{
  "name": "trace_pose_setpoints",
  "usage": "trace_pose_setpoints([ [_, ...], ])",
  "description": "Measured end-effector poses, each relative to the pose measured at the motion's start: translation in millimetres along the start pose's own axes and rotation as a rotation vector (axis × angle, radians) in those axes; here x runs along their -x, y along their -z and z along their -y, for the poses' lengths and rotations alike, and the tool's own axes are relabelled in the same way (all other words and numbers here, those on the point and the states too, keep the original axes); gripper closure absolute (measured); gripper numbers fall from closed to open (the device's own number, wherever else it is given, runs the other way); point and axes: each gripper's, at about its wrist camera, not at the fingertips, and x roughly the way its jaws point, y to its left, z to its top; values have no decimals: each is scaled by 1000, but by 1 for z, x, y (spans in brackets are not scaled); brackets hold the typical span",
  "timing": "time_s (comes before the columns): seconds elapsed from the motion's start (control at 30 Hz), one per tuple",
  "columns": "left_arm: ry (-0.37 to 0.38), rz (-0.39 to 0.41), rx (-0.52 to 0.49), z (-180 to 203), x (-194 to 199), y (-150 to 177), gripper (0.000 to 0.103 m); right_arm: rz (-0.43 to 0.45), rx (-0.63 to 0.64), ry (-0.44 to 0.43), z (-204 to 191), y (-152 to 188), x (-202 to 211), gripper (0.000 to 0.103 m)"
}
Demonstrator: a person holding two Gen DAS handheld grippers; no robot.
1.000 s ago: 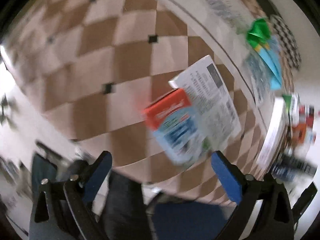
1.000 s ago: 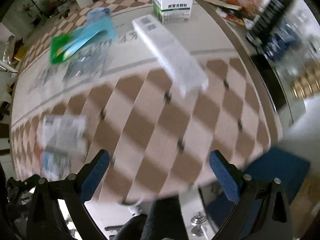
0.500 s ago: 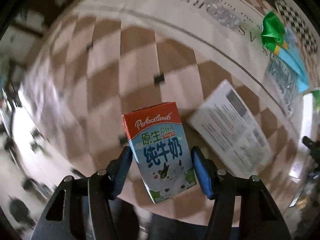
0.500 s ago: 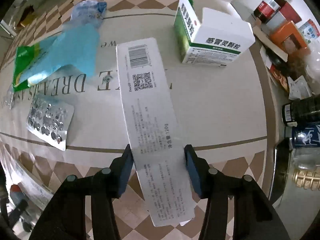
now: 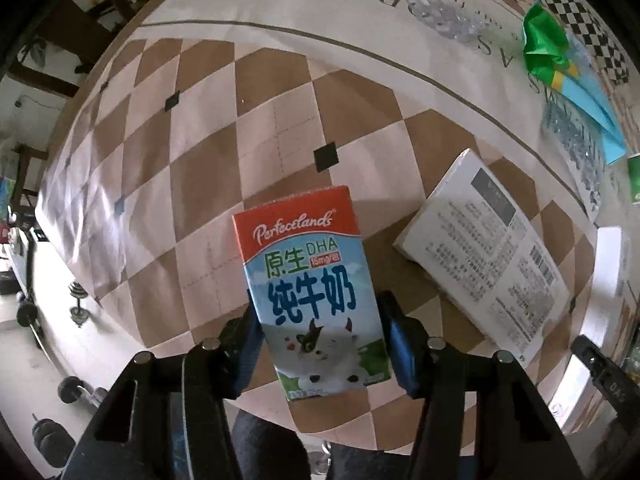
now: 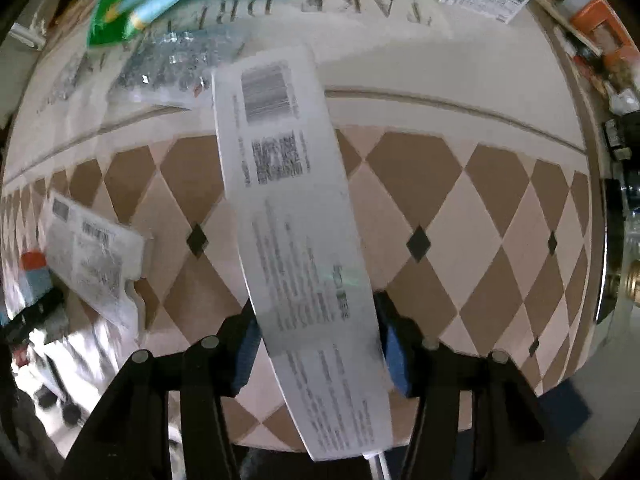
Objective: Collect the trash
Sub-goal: 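Grasp the white tube box with the right tool while the left tool grasps the milk carton, then carry both items over the white bin and open both tools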
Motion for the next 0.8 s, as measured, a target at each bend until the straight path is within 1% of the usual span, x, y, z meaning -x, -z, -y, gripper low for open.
trace_pose_setpoints([
  [0.03, -5, 9, -15, 2, 1, 0, 52, 6, 1, 8, -2, 0, -1, 51],
  [0.1, -15, 25, -38, -6, 5, 9, 53, 23, -13, -9, -6, 3, -1, 52],
  [0.13, -25, 38, -51, -5, 8, 11, 53, 27, -21, -28, -14, 13, -1, 52],
  [0.17, -30, 53, -64, -5, 14, 12, 53, 23, -30, -50, -14, 14, -1, 52],
  [0.2, -34, 71, -77, -5, 19, 15, 53, 25, -38, -66, -14, 24, 3, 52],
  [0.27, -40, 112, -110, -5, 34, 21, 53, 60, -35, -83, -20, 39, 13, 52],
  [0.3, -38, 126, -121, -11, 37, 33, 53, 79, -29, -85, -23, 46, 20, 53],
  [0.47, -21, 216, -209, -21, 77, 60, 53, 131, -8, -115, -56, 83, 42, 52],
  [0.67, 28, 281, -311, -66, 103, 104, 53, 202, -16, -135, -97, 144, 67, 53],
  [0.73, 56, 284, -347, -84, 108, 121, 53, 216, -29, -135, -115, 173, 70, 52],
  [0.8, 79, 270, -378, -102, 105, 139, 53, 202, -57, -162, -103, 211, 83, 53],
])
